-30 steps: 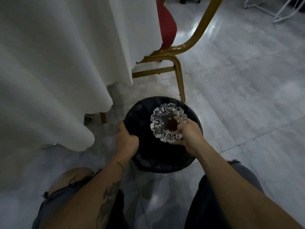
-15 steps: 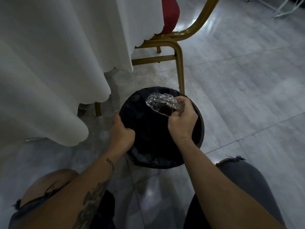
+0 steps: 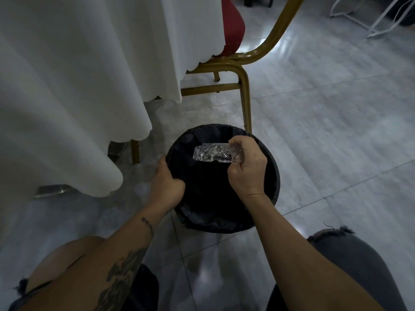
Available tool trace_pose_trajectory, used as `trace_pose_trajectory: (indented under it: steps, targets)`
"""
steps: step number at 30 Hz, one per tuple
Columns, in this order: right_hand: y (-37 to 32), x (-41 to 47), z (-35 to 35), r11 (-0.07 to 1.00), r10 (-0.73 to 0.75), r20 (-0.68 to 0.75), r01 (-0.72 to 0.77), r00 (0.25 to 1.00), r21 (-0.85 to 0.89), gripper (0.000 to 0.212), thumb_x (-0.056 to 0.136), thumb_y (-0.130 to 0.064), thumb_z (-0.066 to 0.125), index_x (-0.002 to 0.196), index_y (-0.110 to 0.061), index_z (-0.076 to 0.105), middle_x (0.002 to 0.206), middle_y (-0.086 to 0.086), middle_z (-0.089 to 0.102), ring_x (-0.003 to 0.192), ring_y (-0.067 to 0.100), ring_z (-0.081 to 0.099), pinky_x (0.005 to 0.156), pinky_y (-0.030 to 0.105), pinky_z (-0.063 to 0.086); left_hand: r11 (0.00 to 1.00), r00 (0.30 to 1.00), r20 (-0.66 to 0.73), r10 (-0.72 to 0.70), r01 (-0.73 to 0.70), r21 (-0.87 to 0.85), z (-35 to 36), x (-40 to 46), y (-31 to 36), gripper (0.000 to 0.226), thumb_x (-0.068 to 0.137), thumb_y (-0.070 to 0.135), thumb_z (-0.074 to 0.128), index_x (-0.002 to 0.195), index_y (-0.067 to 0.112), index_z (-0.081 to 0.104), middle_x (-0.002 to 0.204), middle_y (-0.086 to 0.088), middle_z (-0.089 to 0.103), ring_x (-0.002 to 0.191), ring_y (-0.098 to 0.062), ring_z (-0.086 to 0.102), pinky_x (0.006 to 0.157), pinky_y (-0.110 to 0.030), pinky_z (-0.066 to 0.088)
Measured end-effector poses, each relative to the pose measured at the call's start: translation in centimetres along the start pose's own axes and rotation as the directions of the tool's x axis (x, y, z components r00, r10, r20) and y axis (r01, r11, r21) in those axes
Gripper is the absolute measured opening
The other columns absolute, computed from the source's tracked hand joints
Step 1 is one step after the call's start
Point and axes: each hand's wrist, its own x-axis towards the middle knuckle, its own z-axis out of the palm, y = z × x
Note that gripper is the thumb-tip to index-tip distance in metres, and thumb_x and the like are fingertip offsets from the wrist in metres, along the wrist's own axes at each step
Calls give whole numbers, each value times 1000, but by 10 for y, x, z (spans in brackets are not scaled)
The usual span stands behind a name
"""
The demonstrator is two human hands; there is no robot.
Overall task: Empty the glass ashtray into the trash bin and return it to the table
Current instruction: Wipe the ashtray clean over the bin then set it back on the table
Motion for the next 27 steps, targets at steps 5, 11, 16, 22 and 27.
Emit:
trace_pose_trajectory:
  steps: [5, 11, 16, 22, 27]
  targets:
    - [2, 1, -1, 1000, 7, 1, -7, 1000, 7, 43, 66, 19, 48, 98, -2, 68, 91, 10, 69, 84, 29, 64, 77, 45, 57, 988, 978, -188, 87, -61, 142, -4, 0, 5, 65, 89, 7, 50, 152, 16, 36, 150, -11, 39, 139, -31, 39, 109, -38, 36]
    - [3, 4, 1, 1000, -24, 3, 24, 1000, 17, 38, 68, 20, 52, 94, -3, 67, 88, 9, 68, 80, 30, 63, 70, 47, 55, 968, 955, -205, 215, -181, 173, -4, 9, 40, 28, 101, 19, 43, 102, 8, 68, 93, -2, 63, 89, -21, 56, 72, -31, 41]
    - [-1, 6, 5, 997, -82, 2, 82, 997, 1, 30, 72, 15, 55, 93, -2, 67, 89, 11, 68, 80, 30, 63, 70, 45, 54, 992, 993, 34, -111, 108, 66, -1, 16, 70, 59, 100, 56, 31, 71, 11, 56, 83, -6, 65, 74, -21, 61, 67, -34, 46]
    - [-3, 6, 4, 993, -90, 164, 102, 982, -65, 32, 77, 4, 59, 108, -2, 65, 110, 14, 64, 100, 29, 61, 85, 42, 55, 878, 965, 186, -187, 249, -409, 10, 32, 67, 26, 79, 39, 62, 79, 15, 71, 91, -12, 77, 88, -34, 75, 96, -56, 57]
    - [-6, 8, -9, 979, 164, 414, -96, 895, -181, 74, 84, -5, 69, 151, -12, 37, 154, 10, 37, 130, 30, 52, 105, 41, 48, 896, 985, 76, -158, 175, -408, 11, 35, 65, 25, 71, 31, 62, 55, 20, 77, 69, -8, 77, 80, -36, 75, 86, -59, 60]
